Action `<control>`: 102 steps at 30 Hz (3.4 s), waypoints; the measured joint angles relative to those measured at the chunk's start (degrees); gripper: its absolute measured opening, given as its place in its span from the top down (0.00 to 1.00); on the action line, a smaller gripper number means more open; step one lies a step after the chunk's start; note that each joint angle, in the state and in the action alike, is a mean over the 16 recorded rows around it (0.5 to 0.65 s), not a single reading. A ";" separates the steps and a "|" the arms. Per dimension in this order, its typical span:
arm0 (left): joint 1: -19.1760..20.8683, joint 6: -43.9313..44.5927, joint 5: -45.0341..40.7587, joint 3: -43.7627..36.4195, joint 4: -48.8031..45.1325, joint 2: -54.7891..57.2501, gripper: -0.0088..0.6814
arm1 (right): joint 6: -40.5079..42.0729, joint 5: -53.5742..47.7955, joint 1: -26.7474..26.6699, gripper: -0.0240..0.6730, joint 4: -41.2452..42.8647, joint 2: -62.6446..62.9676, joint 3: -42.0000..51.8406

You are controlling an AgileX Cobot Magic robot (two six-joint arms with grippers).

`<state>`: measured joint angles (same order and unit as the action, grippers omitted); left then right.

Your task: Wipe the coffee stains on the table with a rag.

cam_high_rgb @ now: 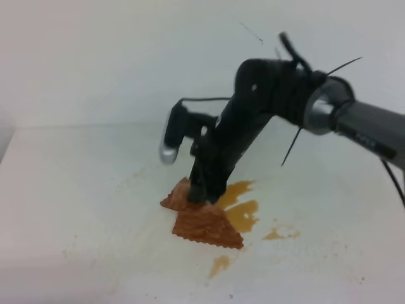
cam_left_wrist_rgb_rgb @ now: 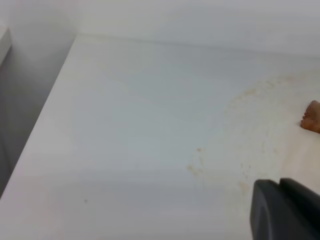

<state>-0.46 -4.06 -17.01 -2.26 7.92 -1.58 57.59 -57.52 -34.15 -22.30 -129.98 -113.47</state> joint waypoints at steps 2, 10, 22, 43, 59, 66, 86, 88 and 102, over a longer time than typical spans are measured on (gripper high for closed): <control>0.00 0.00 0.00 0.00 0.00 0.00 0.99 | 0.91 -0.35 -0.68 0.40 1.38 -0.29 0.00; 0.00 0.00 0.00 0.00 0.00 0.00 0.99 | -0.07 0.54 -2.35 0.44 6.22 -3.88 0.00; 0.00 0.00 0.00 0.00 0.00 0.00 0.99 | -0.93 -3.92 -2.69 0.82 6.31 -7.26 0.00; 0.00 0.00 0.00 0.00 0.00 0.00 0.99 | -4.61 -7.31 -0.35 0.96 7.56 -8.30 0.00; 0.00 0.00 0.00 0.00 0.00 0.00 0.99 | -4.81 -5.23 8.17 0.96 7.40 -8.23 -0.02; 0.00 0.00 0.00 0.00 0.00 0.00 0.99 | -4.34 -4.49 7.56 0.95 4.04 -6.55 -1.53; 0.00 0.00 0.00 0.00 0.00 0.00 0.99 | -6.08 5.90 -1.81 0.94 1.65 -10.12 -8.04; 0.00 0.00 0.00 0.00 0.00 0.00 0.99 | -6.79 5.53 -1.38 0.94 2.77 -11.11 -8.03; 0.00 0.00 0.00 0.00 0.00 0.00 0.99 | -9.59 -2.69 8.98 0.94 7.82 -12.86 -7.96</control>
<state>-0.46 -4.06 -17.01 -2.26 7.92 -1.58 48.00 -60.20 -25.17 -14.48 -142.84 -121.43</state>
